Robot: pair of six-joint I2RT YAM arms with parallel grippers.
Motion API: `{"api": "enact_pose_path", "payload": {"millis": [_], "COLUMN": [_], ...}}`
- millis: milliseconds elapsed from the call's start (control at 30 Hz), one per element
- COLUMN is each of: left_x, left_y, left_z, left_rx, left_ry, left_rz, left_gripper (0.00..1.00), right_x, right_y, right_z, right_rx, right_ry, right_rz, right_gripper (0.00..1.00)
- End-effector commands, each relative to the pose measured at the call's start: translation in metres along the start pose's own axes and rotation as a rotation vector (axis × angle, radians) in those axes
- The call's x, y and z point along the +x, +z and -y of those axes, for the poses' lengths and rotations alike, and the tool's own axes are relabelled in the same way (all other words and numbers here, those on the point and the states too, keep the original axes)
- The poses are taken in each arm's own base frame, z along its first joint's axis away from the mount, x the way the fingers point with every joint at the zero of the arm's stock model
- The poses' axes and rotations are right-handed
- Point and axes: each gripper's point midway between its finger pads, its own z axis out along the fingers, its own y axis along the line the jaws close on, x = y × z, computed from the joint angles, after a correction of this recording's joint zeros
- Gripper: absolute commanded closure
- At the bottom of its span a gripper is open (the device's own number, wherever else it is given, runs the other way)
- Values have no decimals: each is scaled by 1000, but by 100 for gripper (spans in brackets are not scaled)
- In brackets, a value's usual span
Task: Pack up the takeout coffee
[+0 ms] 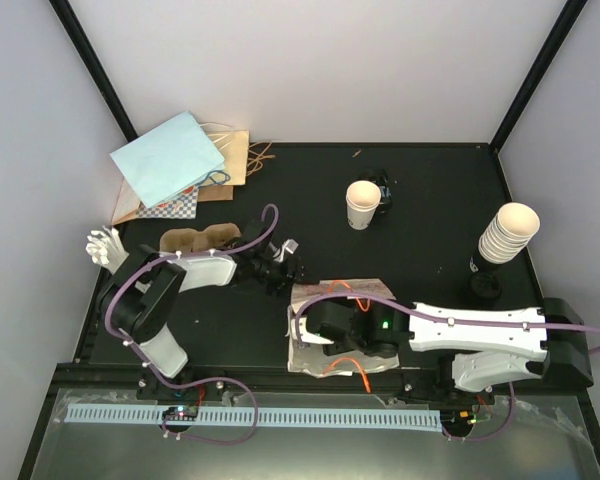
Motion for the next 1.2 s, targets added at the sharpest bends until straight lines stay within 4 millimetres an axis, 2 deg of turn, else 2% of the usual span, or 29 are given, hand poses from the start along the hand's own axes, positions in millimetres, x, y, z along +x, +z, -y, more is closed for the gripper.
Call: {"api": "enact_pose_path", "payload": {"millis": [0,333,467,900,967,1167], "left_x": [-11,-19,-17,0,4,10], "left_y": [-27,-84,-98,-110,-114,-116], "left_z": [24,33,33,30,36,36], "left_rx": [8,-41,-52,-65,-53,-53], "left_ry": [79,141,154,179,199,209], "left_rz": [61,187,213,196,202,194], "left_gripper": [39,35,35,35,35,35], "right_x": [12,7,7,18,20,24], "right_y": [2,-1,3,12,14,18], "right_z": [-30,-19,-11,-4,-4,-13], "right_rx": [-215,-364,-390,-545,-558,-601], "right_ry": [24,108,135,233,242,256], "right_rz": [-42,-53,-68,-79,-80,-79], "right_gripper": [53,53,53,53,53,53]}}
